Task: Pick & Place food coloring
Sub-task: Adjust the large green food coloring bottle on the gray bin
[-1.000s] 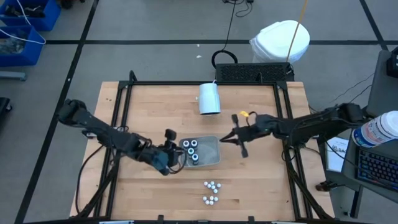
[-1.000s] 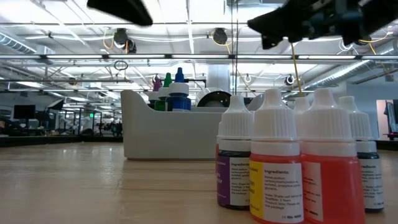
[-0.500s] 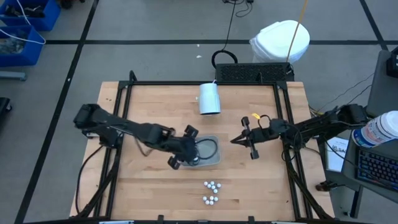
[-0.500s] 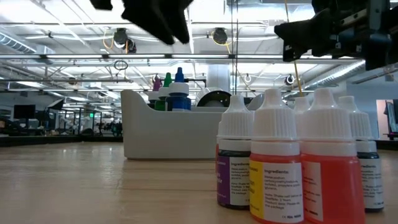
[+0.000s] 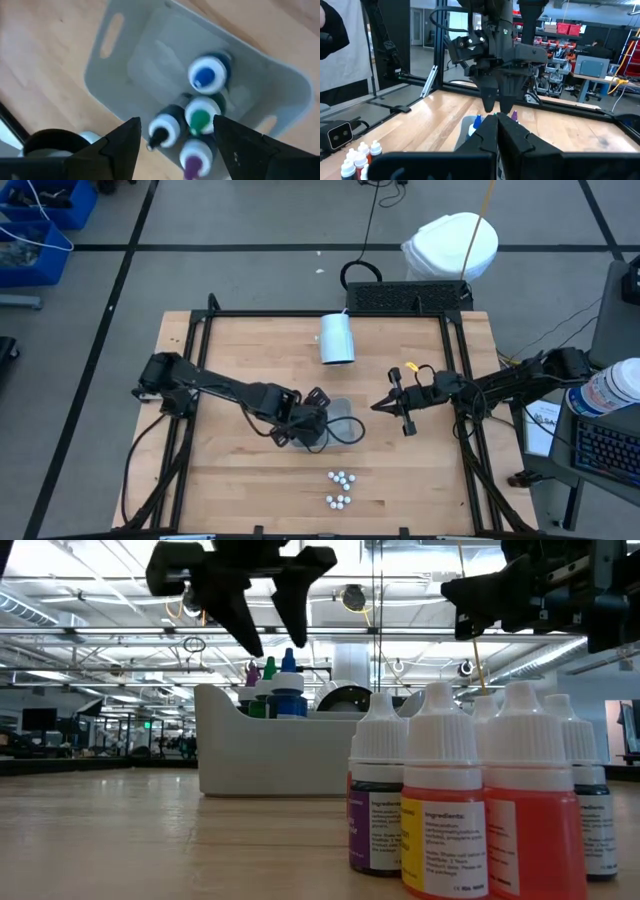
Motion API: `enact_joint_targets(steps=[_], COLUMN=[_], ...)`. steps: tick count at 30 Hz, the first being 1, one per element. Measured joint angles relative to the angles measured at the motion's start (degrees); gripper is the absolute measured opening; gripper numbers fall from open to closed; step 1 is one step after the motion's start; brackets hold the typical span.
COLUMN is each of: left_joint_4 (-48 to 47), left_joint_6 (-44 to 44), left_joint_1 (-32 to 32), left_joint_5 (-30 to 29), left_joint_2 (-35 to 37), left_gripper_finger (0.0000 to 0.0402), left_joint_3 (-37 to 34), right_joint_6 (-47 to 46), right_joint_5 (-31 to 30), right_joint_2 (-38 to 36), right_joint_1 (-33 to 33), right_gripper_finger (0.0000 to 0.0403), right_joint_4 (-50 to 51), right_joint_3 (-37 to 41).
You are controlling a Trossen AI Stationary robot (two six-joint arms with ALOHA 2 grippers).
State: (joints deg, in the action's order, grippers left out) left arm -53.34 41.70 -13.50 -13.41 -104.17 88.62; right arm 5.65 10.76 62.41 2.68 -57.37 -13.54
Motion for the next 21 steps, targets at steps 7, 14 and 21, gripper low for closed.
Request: enact_joint_targets(steps=[7,14,21], left_joint_4=[-0.2,-0.1,0.2], left_joint_6=[0.9,1.6,1.6], left_joint_1=[0.6,1.2,2.0], left_joint_5=[2.7,8.5,9.0], left_joint_2=[0.2,0.2,-0.2], left_gripper_finger=[0.0227,0.0230,0.0240], left_joint_3=[0.0,0.0,0.0], right_joint_6=[0.0,0.1,0.1], right_joint_5=[0.0,-0.1,-0.1], right_joint_2=[0.0,0.0,0.0], right_joint_1=[0.0,0.0,0.0], right_gripper_finger=[0.0000,0.0000,0.0000], right_joint_4=[0.7,0.7,0.6], right_joint_3=[0.0,0.0,0.0])
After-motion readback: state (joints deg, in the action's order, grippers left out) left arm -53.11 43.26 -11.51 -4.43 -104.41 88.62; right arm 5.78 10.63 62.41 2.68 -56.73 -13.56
